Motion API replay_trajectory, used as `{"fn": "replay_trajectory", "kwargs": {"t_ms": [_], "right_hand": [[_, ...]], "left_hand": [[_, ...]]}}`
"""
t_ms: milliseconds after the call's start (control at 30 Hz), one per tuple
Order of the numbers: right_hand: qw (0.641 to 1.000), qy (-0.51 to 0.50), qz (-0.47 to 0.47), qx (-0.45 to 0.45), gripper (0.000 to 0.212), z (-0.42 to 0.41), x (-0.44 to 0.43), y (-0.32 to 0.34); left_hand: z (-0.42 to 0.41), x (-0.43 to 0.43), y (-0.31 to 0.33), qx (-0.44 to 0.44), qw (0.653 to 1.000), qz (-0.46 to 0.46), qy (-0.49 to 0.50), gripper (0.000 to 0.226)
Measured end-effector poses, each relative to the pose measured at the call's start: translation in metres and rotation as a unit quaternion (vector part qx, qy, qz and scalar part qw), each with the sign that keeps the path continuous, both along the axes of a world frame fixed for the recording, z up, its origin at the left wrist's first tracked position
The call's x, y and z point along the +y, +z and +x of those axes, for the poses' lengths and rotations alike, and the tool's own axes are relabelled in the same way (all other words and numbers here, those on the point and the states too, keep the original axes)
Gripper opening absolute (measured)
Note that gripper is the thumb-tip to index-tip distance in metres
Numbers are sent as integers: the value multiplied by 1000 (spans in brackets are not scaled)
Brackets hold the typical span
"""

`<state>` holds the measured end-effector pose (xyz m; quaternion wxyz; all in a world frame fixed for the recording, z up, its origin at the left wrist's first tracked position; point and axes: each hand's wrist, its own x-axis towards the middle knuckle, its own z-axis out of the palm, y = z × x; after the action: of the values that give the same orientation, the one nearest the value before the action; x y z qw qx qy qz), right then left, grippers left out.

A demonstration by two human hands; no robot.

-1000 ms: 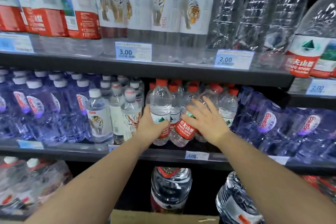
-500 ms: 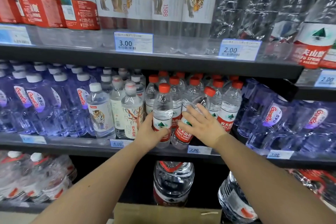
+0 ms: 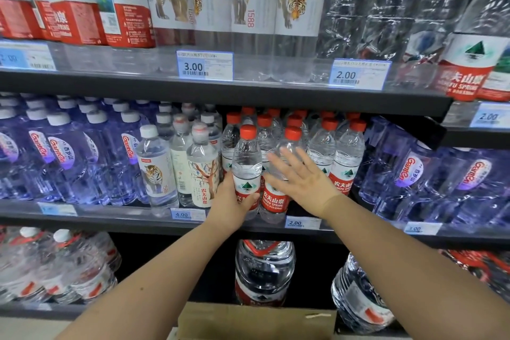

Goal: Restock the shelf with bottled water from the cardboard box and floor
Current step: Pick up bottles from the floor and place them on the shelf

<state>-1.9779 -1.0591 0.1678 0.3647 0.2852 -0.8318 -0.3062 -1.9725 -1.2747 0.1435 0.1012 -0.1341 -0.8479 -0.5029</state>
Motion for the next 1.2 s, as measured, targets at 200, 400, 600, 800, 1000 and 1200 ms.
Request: {"fn": "replay_trajectory", "kwargs": {"t_ms": [200,400,600,800,1000,1200], "right_hand": [[905,-8,-390,-171,105,33,-19,-17],[537,9,-787,-303,61,26,-43,-24],[558,-60,-777,-286,65,13,-51,-33],[574,-68,-758,-301,69,13,-55,-33],[578,-50,-756,-304,66,16,-69,-26],[563,-49,-764,-313,67,20,-76,-20]], "left_hand": [[0,-1,0,-12,999,-27,13,68],[4,-3,4,-48,997,-46,36,75],[3,4,-1,-31,995,-76,59,64],[7,-4,-1,0,993,-84,82,58],[4,-26,-1,-15,995,-73,73,50],[4,-37,2,-18,996,-54,71,51]]}}
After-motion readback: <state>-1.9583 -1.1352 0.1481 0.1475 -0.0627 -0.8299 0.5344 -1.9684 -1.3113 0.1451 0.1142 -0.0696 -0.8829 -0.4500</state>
